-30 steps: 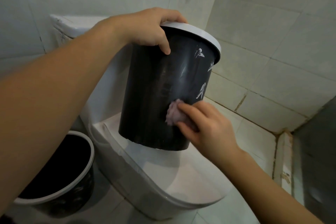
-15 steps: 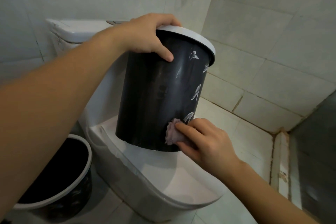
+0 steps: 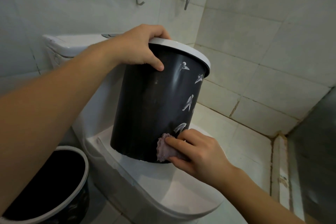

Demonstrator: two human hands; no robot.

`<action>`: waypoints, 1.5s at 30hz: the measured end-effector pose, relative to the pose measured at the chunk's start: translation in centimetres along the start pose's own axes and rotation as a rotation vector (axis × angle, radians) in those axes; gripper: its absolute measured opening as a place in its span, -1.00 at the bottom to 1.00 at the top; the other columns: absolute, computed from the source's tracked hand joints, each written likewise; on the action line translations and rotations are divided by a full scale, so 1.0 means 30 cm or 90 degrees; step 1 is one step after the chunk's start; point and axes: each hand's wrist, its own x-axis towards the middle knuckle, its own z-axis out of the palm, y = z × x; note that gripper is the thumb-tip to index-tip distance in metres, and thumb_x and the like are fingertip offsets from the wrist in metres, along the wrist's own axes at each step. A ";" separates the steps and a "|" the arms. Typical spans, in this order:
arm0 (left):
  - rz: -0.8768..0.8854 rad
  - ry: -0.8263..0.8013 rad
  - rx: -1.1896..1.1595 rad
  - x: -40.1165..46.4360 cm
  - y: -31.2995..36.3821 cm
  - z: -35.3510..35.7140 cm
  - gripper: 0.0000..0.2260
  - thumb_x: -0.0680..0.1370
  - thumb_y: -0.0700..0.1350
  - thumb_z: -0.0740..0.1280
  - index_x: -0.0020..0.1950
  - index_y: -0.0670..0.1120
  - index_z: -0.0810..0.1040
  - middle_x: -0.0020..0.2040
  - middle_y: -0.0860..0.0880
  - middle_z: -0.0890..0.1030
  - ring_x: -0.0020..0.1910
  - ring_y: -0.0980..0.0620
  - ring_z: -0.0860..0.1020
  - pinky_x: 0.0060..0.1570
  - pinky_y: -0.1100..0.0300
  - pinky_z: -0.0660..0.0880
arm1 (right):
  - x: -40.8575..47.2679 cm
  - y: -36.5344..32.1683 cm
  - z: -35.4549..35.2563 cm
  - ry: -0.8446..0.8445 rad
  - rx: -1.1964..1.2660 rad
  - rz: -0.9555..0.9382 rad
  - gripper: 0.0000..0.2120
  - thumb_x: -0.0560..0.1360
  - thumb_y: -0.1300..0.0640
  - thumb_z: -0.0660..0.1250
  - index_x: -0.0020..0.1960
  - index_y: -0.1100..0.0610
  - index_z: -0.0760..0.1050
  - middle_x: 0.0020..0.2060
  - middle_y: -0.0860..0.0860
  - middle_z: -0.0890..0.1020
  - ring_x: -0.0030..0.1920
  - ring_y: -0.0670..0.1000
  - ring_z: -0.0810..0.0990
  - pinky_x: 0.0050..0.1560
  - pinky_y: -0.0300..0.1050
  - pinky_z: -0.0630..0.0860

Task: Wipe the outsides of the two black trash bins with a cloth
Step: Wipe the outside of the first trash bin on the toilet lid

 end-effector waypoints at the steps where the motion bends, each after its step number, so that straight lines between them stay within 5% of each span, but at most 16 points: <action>1: 0.001 0.002 0.028 0.001 0.009 -0.001 -0.53 0.29 -0.21 0.60 0.07 0.11 0.50 -0.03 0.15 0.57 0.00 0.04 0.58 -0.05 0.14 0.52 | 0.003 -0.001 0.000 0.002 0.000 -0.001 -0.69 0.54 -0.03 0.39 0.23 0.08 0.56 -0.13 0.02 0.58 -0.20 0.02 0.53 -0.31 -0.17 0.53; 8: -0.005 0.004 0.077 -0.022 0.014 0.009 -0.45 0.25 -0.02 0.64 0.13 0.19 0.46 -0.01 0.16 0.55 0.02 0.02 0.56 0.02 0.05 0.53 | 0.011 -0.010 0.003 0.009 -0.004 0.006 -0.69 0.54 -0.03 0.40 0.22 0.09 0.59 -0.12 0.03 0.59 -0.20 0.03 0.54 -0.33 -0.12 0.55; 15: 0.002 0.012 0.003 -0.014 -0.002 0.007 -0.44 0.23 -0.15 0.66 0.12 0.14 0.52 -0.01 0.08 0.58 0.03 -0.02 0.59 0.03 0.04 0.58 | 0.024 -0.017 -0.001 0.015 0.009 0.013 -0.69 0.55 -0.04 0.40 0.21 0.09 0.61 -0.13 0.01 0.58 -0.20 0.01 0.53 -0.29 -0.16 0.54; 20: 0.007 0.004 -0.035 -0.010 -0.029 -0.010 -0.28 0.25 -0.22 0.64 0.27 0.28 0.48 0.01 0.16 0.52 0.00 0.16 0.55 0.03 0.27 0.49 | 0.032 -0.010 0.001 0.038 0.015 0.023 -0.70 0.55 -0.03 0.38 0.22 0.09 0.61 -0.12 0.01 0.59 -0.18 0.02 0.54 -0.29 -0.11 0.57; 26: -0.006 -0.007 -0.043 0.003 -0.045 -0.014 -0.41 0.26 -0.23 0.63 0.18 0.19 0.55 0.08 0.18 0.61 0.13 0.09 0.57 0.12 0.23 0.50 | 0.079 0.018 -0.003 0.053 0.007 0.022 -0.69 0.55 -0.03 0.39 0.23 0.10 0.61 -0.08 0.03 0.60 -0.14 0.06 0.57 -0.26 -0.05 0.58; 32: -0.008 0.003 -0.047 -0.005 -0.053 -0.016 -0.40 0.25 -0.22 0.65 0.16 0.20 0.55 0.10 0.13 0.62 0.14 0.05 0.58 0.22 0.06 0.52 | 0.192 0.048 -0.031 0.169 -0.002 0.166 -0.67 0.53 -0.04 0.37 0.20 0.11 0.63 -0.14 0.02 0.59 -0.20 0.03 0.55 -0.26 -0.13 0.54; 39: -0.015 0.000 -0.048 -0.022 -0.053 -0.023 -0.42 0.26 -0.21 0.64 0.13 0.23 0.53 0.07 0.17 0.60 0.14 0.06 0.58 0.20 0.08 0.53 | 0.129 -0.002 -0.011 0.067 -0.046 0.015 -0.70 0.56 -0.02 0.34 0.20 0.10 0.63 -0.12 0.03 0.59 -0.18 0.05 0.56 -0.24 -0.18 0.51; 45: 0.005 -0.013 -0.031 -0.032 -0.024 -0.011 -0.44 0.28 -0.19 0.63 0.18 0.17 0.54 0.06 0.14 0.62 0.10 0.05 0.59 0.12 0.09 0.55 | 0.299 0.099 -0.071 0.213 -0.040 0.202 -0.67 0.52 -0.05 0.35 0.21 0.08 0.62 -0.13 0.03 0.58 -0.20 0.05 0.56 -0.27 -0.03 0.55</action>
